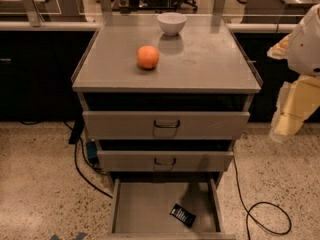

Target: Open top drawer

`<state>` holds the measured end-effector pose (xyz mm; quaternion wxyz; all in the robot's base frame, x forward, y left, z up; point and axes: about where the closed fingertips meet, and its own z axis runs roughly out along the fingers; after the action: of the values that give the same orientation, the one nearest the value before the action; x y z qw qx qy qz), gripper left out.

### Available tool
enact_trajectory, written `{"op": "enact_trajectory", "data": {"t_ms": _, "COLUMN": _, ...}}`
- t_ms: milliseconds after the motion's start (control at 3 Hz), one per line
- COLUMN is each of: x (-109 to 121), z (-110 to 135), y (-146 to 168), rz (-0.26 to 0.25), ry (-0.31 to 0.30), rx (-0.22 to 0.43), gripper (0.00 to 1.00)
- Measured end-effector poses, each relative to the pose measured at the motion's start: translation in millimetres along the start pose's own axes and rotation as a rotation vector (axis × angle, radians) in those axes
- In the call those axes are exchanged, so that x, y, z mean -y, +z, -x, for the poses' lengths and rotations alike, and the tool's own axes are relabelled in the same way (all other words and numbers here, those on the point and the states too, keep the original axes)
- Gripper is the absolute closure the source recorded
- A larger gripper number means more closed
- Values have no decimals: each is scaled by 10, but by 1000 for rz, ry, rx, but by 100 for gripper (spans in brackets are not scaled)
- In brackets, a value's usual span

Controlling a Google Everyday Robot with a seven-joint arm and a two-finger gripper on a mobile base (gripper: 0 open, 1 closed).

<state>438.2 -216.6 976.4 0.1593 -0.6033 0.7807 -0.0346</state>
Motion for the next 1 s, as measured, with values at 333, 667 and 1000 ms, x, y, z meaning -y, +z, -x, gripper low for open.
{"op": "enact_trajectory", "data": {"t_ms": 333, "x": 0, "z": 0, "y": 0, "rz": 0, "ry": 0, "rx": 0, "gripper": 0}}
{"op": "enact_trajectory", "data": {"t_ms": 667, "x": -27, "z": 9, "y": 250, "rz": 12, "ry": -15, "rx": -5, "gripper": 0}}
{"op": "enact_trajectory", "data": {"t_ms": 1000, "x": -45, "z": -28, "y": 815, "rz": 41, "ry": 5, "rx": 7, "gripper": 0}}
